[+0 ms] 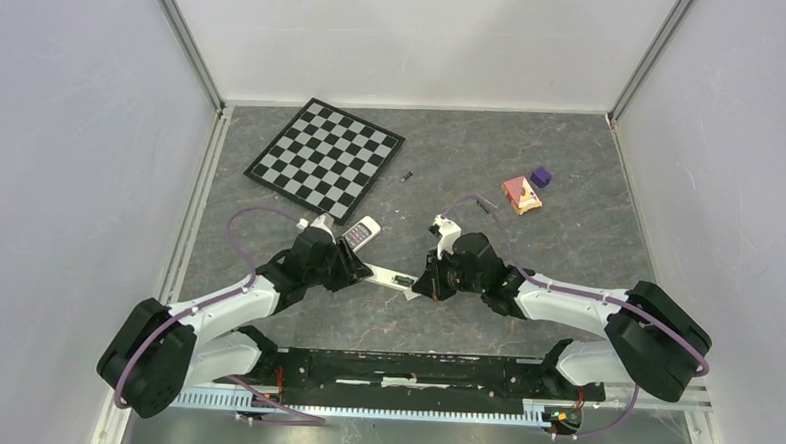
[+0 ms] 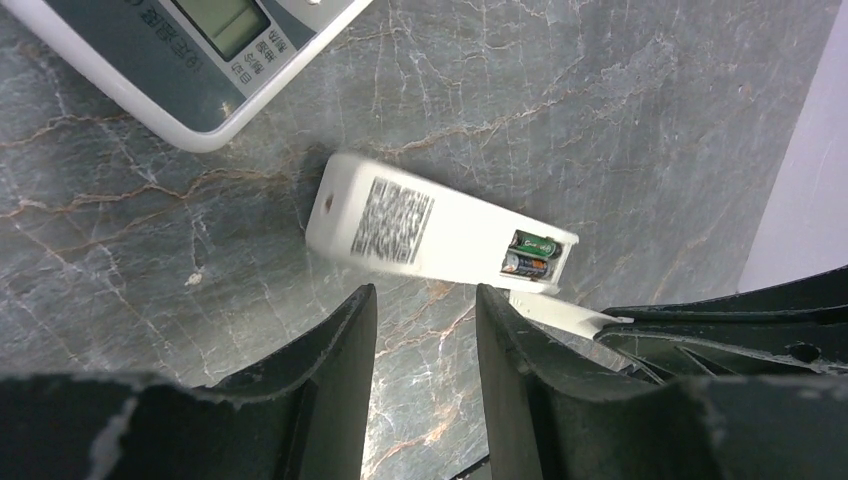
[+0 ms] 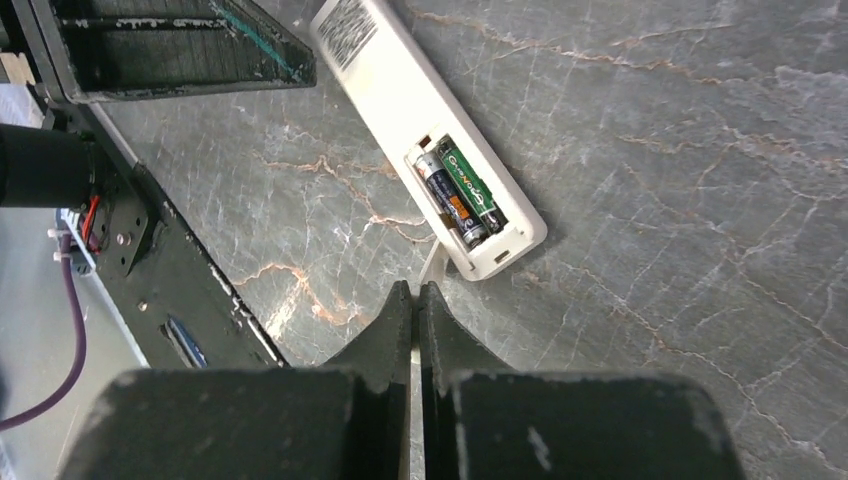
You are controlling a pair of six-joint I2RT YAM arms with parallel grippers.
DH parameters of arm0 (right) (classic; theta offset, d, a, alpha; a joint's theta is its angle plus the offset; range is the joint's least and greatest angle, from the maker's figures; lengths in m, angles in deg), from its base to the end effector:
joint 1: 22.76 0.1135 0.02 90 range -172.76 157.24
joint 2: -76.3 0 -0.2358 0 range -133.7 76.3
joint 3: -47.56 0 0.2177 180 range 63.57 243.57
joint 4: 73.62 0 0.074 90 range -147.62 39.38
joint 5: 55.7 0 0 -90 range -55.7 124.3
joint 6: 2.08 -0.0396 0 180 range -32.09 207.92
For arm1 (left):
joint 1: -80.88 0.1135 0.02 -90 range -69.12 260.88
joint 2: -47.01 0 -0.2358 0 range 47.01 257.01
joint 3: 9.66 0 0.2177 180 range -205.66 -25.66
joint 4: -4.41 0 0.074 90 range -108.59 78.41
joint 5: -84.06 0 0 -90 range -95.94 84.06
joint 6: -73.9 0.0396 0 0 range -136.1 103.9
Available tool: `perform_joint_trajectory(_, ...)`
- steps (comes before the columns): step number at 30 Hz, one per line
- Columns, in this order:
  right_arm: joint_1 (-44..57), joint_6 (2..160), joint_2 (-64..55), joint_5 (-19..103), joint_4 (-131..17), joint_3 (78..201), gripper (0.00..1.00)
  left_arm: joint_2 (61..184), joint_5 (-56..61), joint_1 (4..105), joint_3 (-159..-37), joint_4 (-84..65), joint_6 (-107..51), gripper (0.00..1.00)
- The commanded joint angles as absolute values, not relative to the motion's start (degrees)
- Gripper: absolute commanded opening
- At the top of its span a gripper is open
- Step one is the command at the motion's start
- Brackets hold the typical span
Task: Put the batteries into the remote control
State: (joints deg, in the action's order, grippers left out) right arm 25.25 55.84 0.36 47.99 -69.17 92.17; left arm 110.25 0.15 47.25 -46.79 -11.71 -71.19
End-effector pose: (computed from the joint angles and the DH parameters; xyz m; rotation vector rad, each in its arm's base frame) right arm 0.1535 0.1846 0.1633 -0.4730 2.3288 0.9992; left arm 0.1586 -0.1105 0.1520 -0.4042 2.4470 -0.8620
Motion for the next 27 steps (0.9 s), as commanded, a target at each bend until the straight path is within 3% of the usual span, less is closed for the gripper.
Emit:
perform_joint_trajectory(1, 25.41, 55.29, 0.14, 44.14, -70.09, 94.09, 0.0, 111.17, -1.48, 47.03, -46.17, -7.89, -73.11, 0.48)
perform_joint_trajectory(7, 25.17, 54.8, 2.13, 44.61, -69.99, 93.45, 0.0, 110.5, -2.75, 47.03, -44.93, -7.92, -73.55, 0.51)
perform_joint_trajectory(13, 23.91, 48.71, 5.35, 53.91, -78.25, 90.29, 0.0, 106.65, -5.66, 47.02, -44.65, -11.24, -72.58, 0.67)
perform_joint_trajectory(18, 21.65, 34.94, 4.49, 52.58, -86.56, 86.25, 0.0, 104.19, -8.23, 47.01, -44.78, -14.54, -71.48, 0.82)
perform_joint_trajectory(27, 22.13, 18.26, -1.79, 46.23, -108.53, 78.04, 0.0, 106.22, -10.95, 47.12, -46.66, -16.34, -69.31, 0.88)
